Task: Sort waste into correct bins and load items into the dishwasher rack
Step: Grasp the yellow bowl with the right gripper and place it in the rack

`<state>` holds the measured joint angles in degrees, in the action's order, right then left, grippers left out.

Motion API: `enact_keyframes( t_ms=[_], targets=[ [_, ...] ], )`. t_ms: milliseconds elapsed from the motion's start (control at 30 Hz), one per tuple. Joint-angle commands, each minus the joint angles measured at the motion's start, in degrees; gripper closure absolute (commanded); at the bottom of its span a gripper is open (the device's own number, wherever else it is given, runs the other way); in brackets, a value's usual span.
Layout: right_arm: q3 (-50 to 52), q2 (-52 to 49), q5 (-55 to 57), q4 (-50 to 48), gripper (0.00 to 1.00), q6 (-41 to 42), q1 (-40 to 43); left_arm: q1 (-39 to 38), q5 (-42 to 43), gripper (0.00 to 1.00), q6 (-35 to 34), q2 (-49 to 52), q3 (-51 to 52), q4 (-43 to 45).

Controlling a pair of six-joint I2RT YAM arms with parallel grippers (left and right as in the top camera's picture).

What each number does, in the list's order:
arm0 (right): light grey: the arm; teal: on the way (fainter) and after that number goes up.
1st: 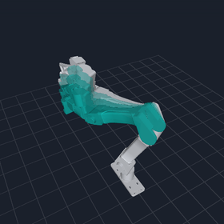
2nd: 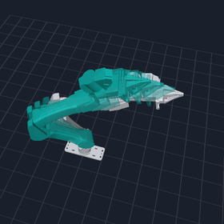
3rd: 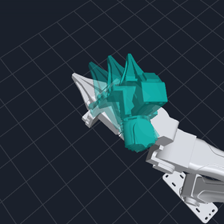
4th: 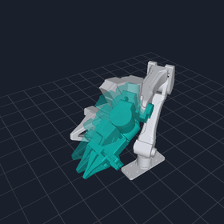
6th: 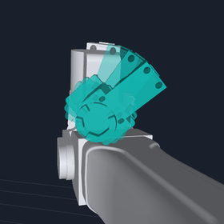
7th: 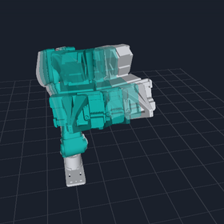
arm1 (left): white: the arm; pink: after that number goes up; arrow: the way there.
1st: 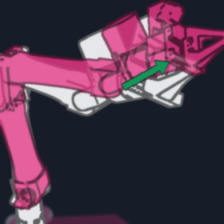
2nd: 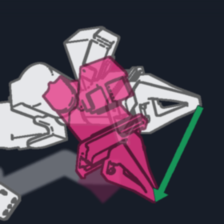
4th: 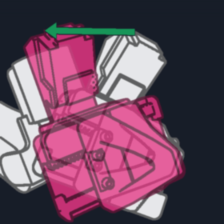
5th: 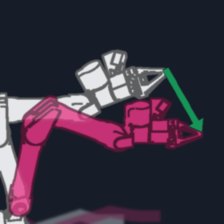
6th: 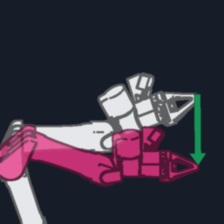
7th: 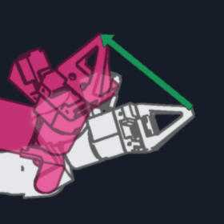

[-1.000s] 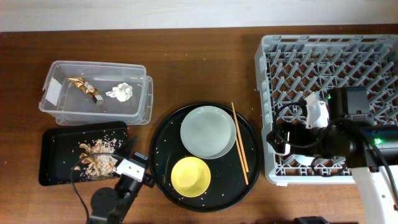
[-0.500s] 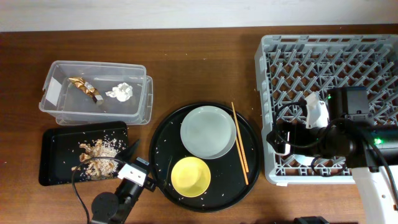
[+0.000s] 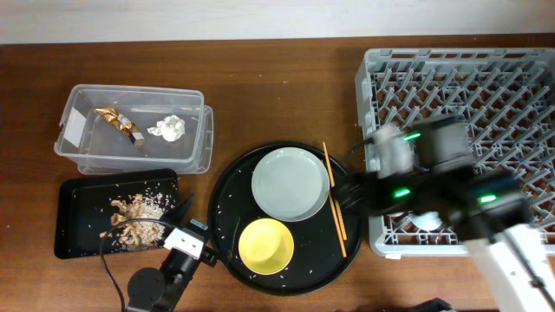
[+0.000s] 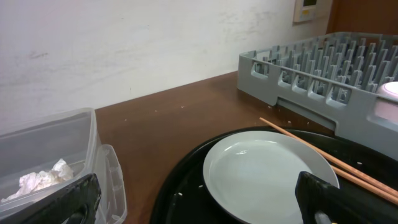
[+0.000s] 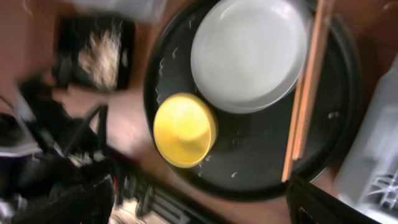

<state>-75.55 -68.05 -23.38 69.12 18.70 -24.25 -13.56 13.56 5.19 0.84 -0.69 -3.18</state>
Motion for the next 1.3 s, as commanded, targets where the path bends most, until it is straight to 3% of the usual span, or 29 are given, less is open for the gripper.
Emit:
enact_keyframes(
  t_ms=[0, 67, 167, 267, 400, 500, 533, 633, 667, 800, 1033, 1133, 1267],
  targets=[
    [0.17, -5.38, 14.27, -1.11, 0.12, 14.62, -16.17, -0.26, 0.20, 0.01, 0.92, -0.55, 0.15, -0.31],
    [0.17, -13.33, 15.93, -2.95, 0.12, 22.34, -23.89, -0.26, 0.20, 0.01, 0.92, -0.55, 0.15, -0.31],
    [0.17, -24.94, 16.06, -4.07, 0.16, 26.12, -27.12, -0.26, 0.20, 0.01, 0.92, -0.55, 0.15, -0.31],
    [0.35, -34.71, 10.38, -3.98, 0.27, 21.64, -27.12, -0.26, 0.20, 0.01, 0.92, -0.55, 0.15, -0.31],
    [3.72, -36.00, 12.24, -7.37, 0.27, 21.86, -27.10, -0.26, 0.20, 0.01, 0.92, -0.55, 0.15, -0.28],
    [8.76, -36.15, 12.20, -10.91, 0.45, 23.63, -25.22, -0.26, 0.20, 0.01, 0.92, -0.55, 0.15, -0.28],
    [8.87, -36.15, 12.00, -10.93, 0.67, 23.78, -23.85, -0.26, 0.20, 0.01, 0.92, -0.55, 0.15, -0.31],
    [8.85, -35.45, 12.02, -10.88, 0.92, 23.41, -21.68, -0.26, 0.20, 0.01, 0.92, -0.55, 0.15, -0.31],
    [8.85, -34.69, 12.00, -10.88, 0.96, 23.32, -21.11, -0.26, 0.20, 0.01, 0.92, -0.55, 0.15, -0.31],
    [8.44, -23.04, 17.86, -9.01, 0.96, 21.59, -20.35, -0.26, 0.20, 0.01, 0.92, -0.55, 0.15, -0.31],
    [7.67, 5.64, 69.75, -6.78, 0.96, 21.62, -15.80, -0.26, 0.20, 0.01, 0.92, -0.55, 0.15, -0.31],
    [7.67, 5.97, 84.28, -8.15, 0.96, 22.25, -7.50, -0.26, 0.20, 0.01, 0.92, -0.55, 0.15, -0.31],
    [7.67, -3.28, 86.38, -11.72, 0.96, 22.03, 7.63, -0.26, 0.20, 0.01, 0.92, -0.55, 0.15, -0.31]
  ],
)
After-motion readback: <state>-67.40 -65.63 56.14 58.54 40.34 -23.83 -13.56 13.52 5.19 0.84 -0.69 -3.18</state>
